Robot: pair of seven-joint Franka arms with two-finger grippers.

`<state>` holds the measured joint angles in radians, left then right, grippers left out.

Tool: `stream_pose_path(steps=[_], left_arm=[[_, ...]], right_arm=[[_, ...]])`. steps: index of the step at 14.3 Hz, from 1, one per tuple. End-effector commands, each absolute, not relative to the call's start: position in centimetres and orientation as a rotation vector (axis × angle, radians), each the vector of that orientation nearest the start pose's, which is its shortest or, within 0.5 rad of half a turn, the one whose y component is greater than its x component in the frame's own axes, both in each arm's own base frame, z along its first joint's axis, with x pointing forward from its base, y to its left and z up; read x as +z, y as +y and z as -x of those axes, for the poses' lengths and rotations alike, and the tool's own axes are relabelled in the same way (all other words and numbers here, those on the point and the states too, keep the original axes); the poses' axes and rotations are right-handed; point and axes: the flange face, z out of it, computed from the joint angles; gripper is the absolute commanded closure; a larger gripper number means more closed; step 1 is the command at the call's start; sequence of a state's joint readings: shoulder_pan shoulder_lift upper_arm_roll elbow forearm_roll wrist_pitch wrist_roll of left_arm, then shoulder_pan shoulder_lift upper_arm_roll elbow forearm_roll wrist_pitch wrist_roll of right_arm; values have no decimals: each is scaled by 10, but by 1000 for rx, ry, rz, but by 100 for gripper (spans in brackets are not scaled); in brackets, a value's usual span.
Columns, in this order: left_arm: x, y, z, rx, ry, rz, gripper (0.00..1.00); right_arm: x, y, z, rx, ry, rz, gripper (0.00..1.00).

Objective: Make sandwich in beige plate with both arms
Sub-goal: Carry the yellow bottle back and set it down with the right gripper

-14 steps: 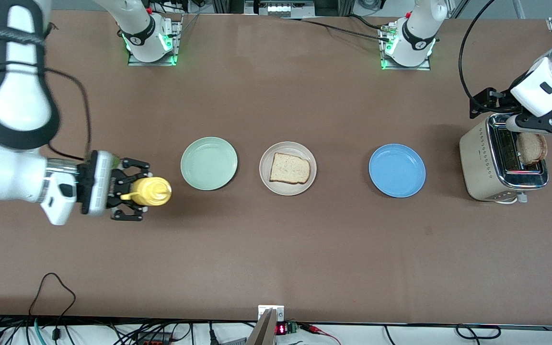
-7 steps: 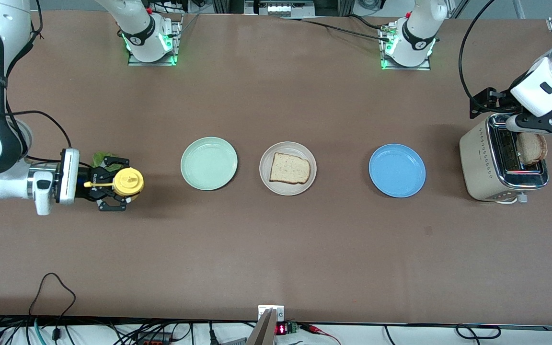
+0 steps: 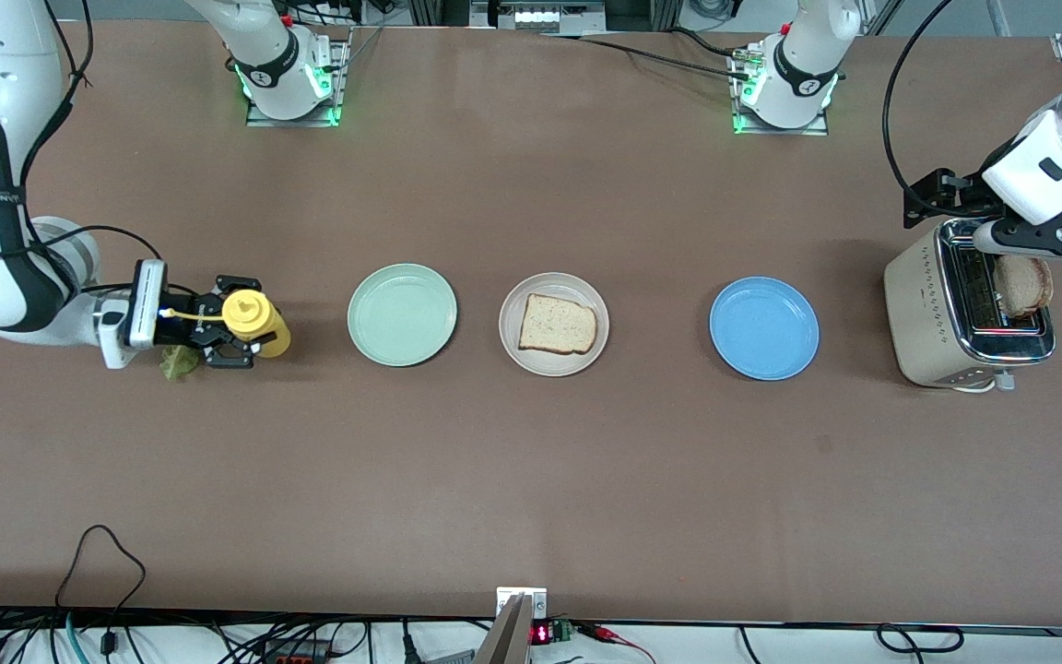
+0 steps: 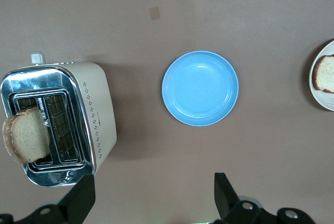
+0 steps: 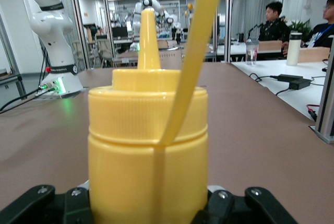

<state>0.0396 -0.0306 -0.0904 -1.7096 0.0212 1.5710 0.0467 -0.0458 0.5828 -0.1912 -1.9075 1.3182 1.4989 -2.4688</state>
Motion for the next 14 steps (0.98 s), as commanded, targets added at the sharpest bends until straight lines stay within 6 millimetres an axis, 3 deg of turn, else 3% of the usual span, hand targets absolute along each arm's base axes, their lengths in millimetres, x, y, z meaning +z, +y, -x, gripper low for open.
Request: stream_pose_path(steps=[1, 5, 9, 11, 14], left_arm=[[581, -25, -541, 176, 159, 3125, 0], [582, -24, -541, 173, 156, 3126, 0], [581, -24, -541, 176, 156, 3126, 0], [582, -24, -541, 173, 156, 3126, 0], [582, -24, -541, 173, 156, 3126, 0]], right_arm=[[172, -36, -555, -1125, -1227, 1286, 70], [127, -47, -536, -1149, -1177, 1258, 70], [116, -50, -531, -1157, -1173, 1257, 68], [115, -51, -530, -1160, -1173, 1258, 44], [116, -51, -532, -1161, -1180, 1255, 24]])
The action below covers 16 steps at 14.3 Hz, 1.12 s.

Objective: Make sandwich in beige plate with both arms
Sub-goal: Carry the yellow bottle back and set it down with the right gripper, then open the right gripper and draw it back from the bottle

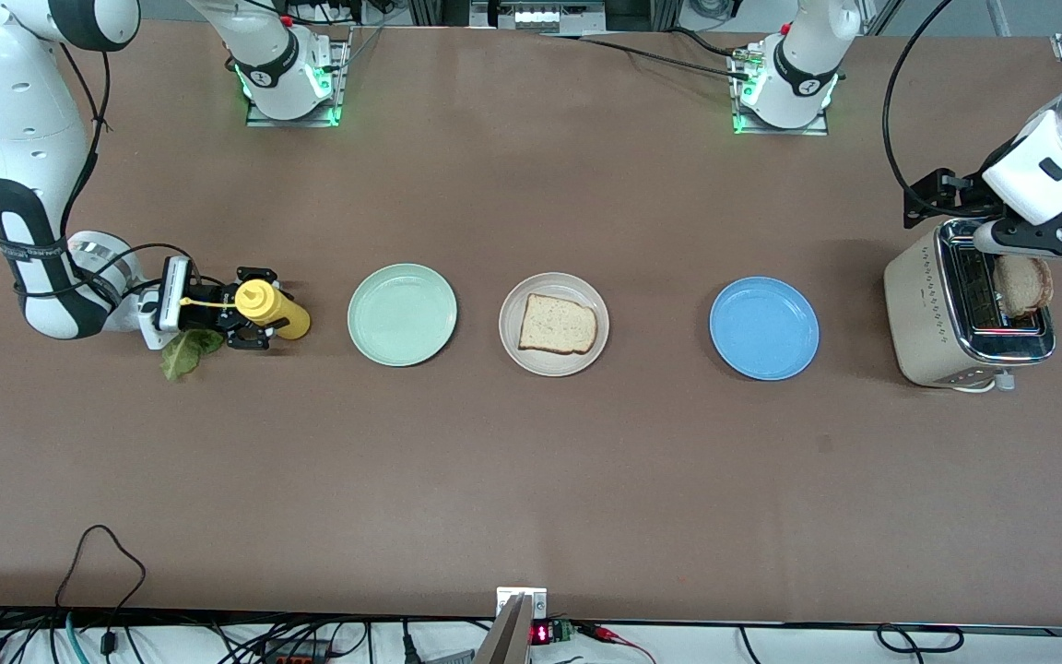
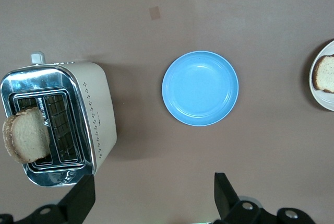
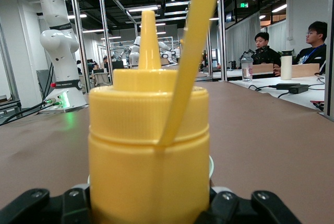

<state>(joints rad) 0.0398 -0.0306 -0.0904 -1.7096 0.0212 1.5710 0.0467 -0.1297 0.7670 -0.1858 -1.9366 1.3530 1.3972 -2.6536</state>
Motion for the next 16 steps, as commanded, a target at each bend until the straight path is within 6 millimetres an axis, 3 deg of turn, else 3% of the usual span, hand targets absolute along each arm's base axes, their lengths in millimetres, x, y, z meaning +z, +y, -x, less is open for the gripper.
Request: stream_pose_path(steps=[1, 2, 6, 11, 16], left_arm=[[582, -24, -541, 173, 156, 3126, 0], [582, -23, -541, 173, 154, 3126, 0], [582, -23, -541, 173, 154, 3126, 0], [582, -23, -541, 173, 154, 3126, 0], [582, -22, -541, 173, 151, 3126, 0]], right_arm=[[116, -51, -532, -1168, -1187, 1250, 4], [116, -52, -532, -1180, -1197, 1244, 0], [120, -75, -529, -1164, -1204, 1274, 0], [139, -137, -523, -1064, -1294, 1343, 0], [218, -188, -560, -958, -1448, 1364, 0]])
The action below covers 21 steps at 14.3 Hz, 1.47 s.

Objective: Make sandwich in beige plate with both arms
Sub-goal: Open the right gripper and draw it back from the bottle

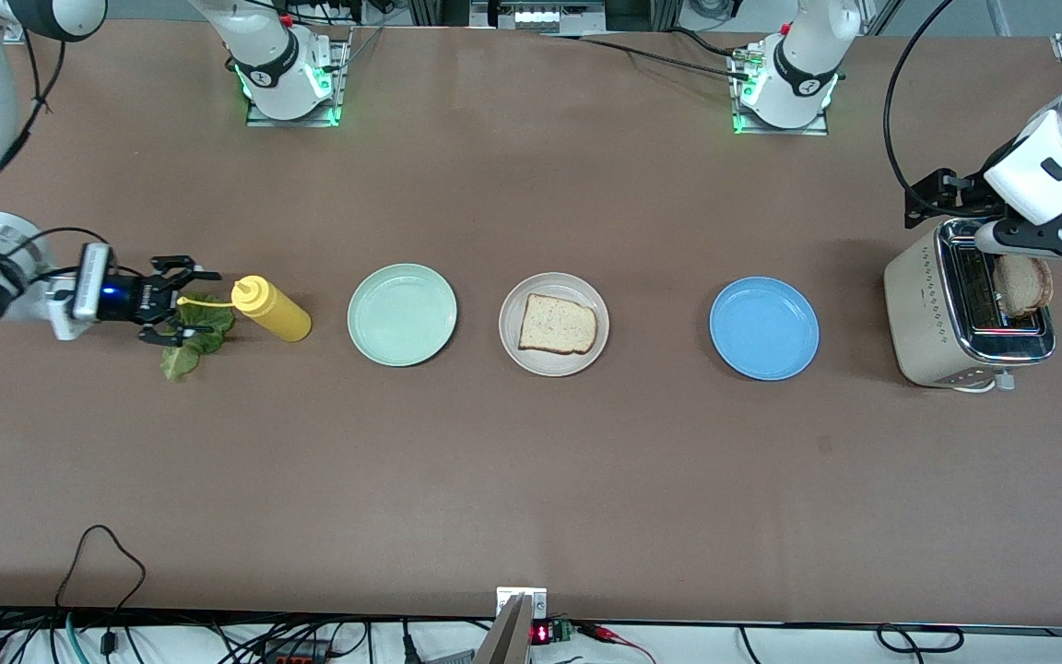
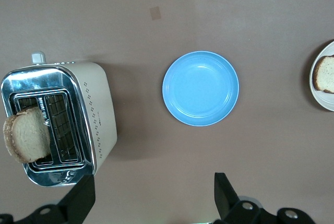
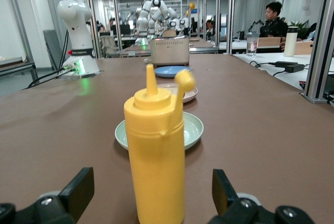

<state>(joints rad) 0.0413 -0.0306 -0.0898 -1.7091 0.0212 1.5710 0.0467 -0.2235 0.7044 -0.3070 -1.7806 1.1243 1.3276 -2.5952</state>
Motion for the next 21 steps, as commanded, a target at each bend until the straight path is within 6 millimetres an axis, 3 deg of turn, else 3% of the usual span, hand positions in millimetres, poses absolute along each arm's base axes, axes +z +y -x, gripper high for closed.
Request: stream_pose_path(steps=[1, 4, 6, 8, 14, 18, 21], left_arm=[[581, -22, -541, 176, 154, 3126, 0], [582, -21, -541, 173, 149, 3128, 0], [582, -22, -541, 171, 151, 3128, 0], [582, -22, -542, 171, 151, 3128, 0], [582, -22, -542, 171, 151, 3128, 0], [582, -21, -542, 173, 156, 3126, 0], [582, -22, -542, 173, 154, 3128, 0]], right_arm=[[235, -194, -569, -937, -1475, 1366, 0], [295, -197, -580, -850, -1541, 1457, 0], [320, -193, -584, -813, -1552, 1503, 0], [325, -188, -587, -742, -1504, 1564, 0], [428, -162, -596, -510, -1560, 1896, 0], [445, -143, -604, -281, -1374, 2230, 0], [431, -131, -610, -102, -1260, 2527, 0]])
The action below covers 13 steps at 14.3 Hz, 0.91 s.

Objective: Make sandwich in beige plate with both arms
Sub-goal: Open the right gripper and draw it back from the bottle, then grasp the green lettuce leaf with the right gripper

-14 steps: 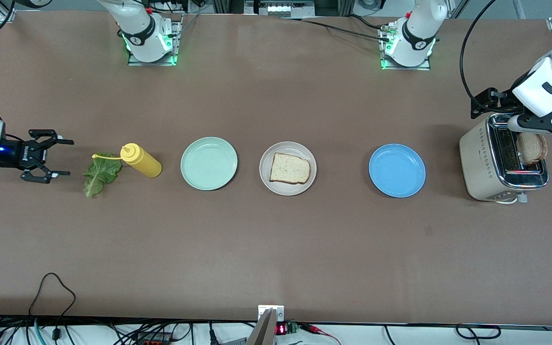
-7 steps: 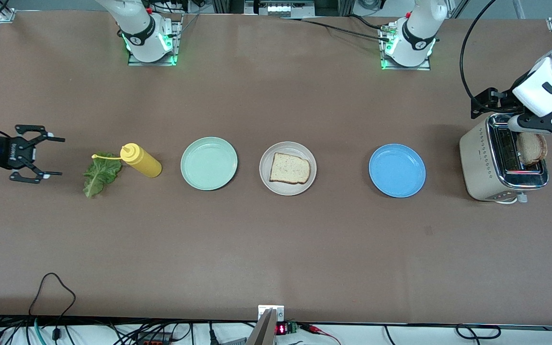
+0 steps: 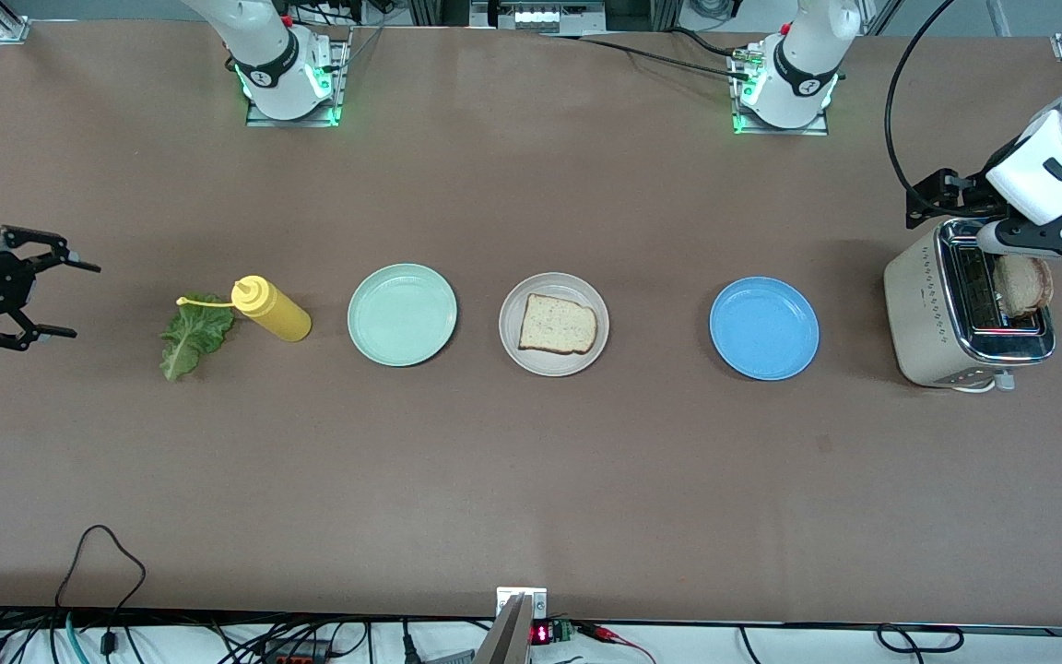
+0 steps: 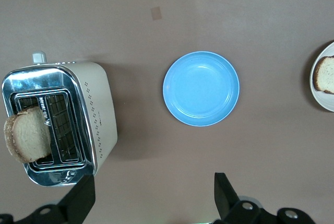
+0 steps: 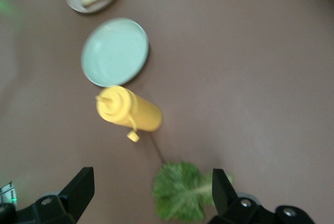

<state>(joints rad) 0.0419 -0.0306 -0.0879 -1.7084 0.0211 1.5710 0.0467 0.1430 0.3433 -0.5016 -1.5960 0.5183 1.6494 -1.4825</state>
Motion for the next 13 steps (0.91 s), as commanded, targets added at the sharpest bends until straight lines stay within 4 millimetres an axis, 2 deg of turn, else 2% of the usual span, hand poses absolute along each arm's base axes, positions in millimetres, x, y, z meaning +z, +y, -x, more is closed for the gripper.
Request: stream_pose_path(steps=[1, 3, 5, 7, 9, 11, 13], left_arm=[[582, -22, -542, 173, 154, 3128, 0], [582, -22, -542, 173, 154, 3128, 0], [582, -22, -542, 173, 156, 3126, 0], [582, -23, -542, 173, 156, 3127, 0], [583, -24, -542, 166, 159, 3126, 0], [583, -24, -542, 168, 161, 3126, 0], [583, -24, -542, 168, 161, 3126, 0]], right_arm=[[419, -134, -609, -55, -1175, 2612, 0], [395, -125, -609, 11, -1002, 2759, 0], [372, -126, -604, 30, -777, 2868, 0], [340, -134, -595, 73, -579, 2919, 0], [309, -148, -583, 19, -475, 2972, 0], [289, -150, -577, 11, -272, 3019, 0], [268, -139, -579, 53, -116, 3034, 0]])
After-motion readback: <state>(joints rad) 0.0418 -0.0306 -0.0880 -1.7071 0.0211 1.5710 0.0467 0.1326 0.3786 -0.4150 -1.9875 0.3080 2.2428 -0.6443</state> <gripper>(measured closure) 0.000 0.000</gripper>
